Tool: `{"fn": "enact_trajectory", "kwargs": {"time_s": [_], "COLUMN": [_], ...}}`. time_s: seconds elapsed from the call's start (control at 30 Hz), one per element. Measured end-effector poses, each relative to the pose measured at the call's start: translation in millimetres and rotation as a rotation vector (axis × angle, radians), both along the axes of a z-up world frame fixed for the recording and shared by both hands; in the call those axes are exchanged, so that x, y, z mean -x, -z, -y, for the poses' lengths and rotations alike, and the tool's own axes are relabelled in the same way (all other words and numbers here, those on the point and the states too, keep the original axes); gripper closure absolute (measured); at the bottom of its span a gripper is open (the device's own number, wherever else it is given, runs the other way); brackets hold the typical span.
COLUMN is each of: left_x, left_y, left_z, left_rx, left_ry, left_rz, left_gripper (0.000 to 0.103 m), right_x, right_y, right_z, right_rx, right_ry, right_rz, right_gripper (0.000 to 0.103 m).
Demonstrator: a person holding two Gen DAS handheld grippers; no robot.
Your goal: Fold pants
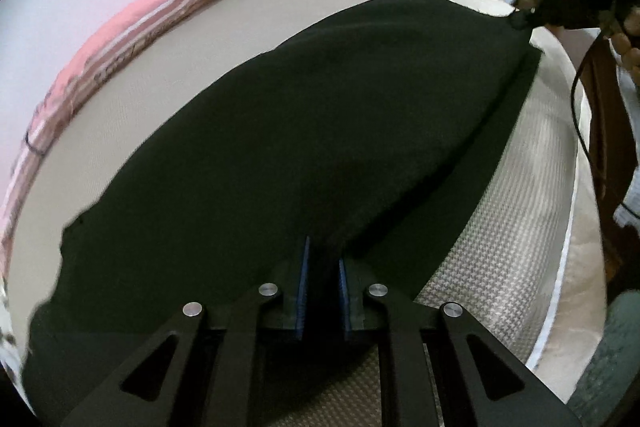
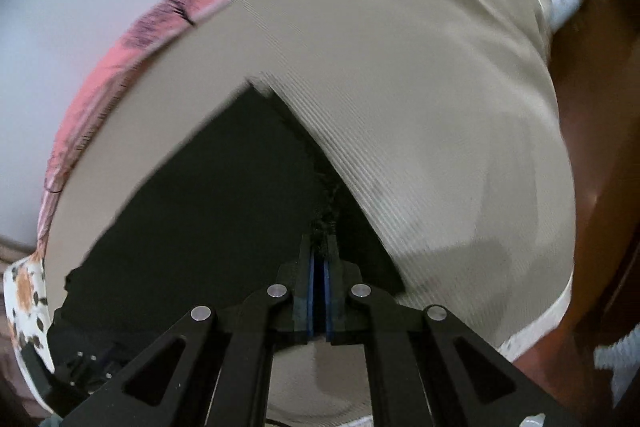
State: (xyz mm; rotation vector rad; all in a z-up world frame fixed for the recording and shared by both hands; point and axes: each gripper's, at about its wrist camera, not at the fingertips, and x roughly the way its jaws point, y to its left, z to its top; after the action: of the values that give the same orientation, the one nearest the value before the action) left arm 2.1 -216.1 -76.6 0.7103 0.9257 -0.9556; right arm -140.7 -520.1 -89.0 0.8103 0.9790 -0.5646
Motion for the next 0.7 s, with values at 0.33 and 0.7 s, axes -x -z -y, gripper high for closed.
{"fn": "enact_trajectory", "kwargs": {"time_s": [0.33,0.7], "left_x": [11,3], "left_y": [-11,-6], "left_z": [-1,-3], "left_rx": [0.050,0.043], "left_ry": [0.087,0.029], "left_rz": [-0.077,-0.136], "left_gripper": [0.090,0.082], "right_x": [8,11], "right_y": [-3,15], "right_z": [2,-1], "right_rx": [0.053,0.041], "right_ry": [0.020,0.035], "right_rz": [0.005,-0.031], "right_gripper": [0.101,0.101]}}
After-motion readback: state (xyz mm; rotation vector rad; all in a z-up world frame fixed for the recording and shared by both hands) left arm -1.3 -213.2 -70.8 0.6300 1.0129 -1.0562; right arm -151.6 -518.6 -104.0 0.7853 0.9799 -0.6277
